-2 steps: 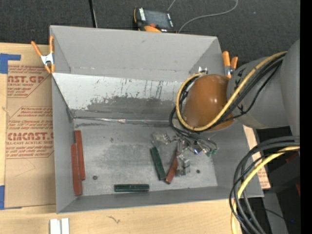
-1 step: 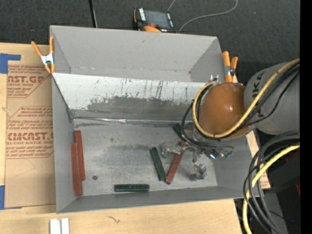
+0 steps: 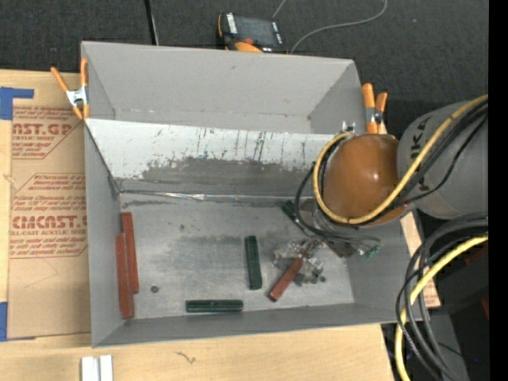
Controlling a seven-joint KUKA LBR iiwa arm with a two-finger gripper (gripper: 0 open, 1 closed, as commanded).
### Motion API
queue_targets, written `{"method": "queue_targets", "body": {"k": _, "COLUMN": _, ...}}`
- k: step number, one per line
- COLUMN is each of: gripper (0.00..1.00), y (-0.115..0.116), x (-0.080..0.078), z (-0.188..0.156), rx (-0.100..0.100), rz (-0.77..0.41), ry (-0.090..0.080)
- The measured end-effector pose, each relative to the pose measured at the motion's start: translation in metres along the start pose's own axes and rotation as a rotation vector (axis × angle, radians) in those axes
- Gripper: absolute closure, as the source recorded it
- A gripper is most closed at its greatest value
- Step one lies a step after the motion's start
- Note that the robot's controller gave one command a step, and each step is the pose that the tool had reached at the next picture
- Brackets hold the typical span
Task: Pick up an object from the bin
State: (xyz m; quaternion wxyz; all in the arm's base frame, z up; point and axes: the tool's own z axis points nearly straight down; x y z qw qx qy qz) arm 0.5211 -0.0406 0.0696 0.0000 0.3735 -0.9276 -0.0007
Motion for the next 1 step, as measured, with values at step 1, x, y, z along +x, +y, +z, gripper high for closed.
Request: {"method": "queue_targets", "body": {"k": 1, "gripper": 1.00, "y": 0.0010, "x": -0.0282, "z": -0.1779, "rx": 0.006, "rz": -0.366, "ry": -0.006}}
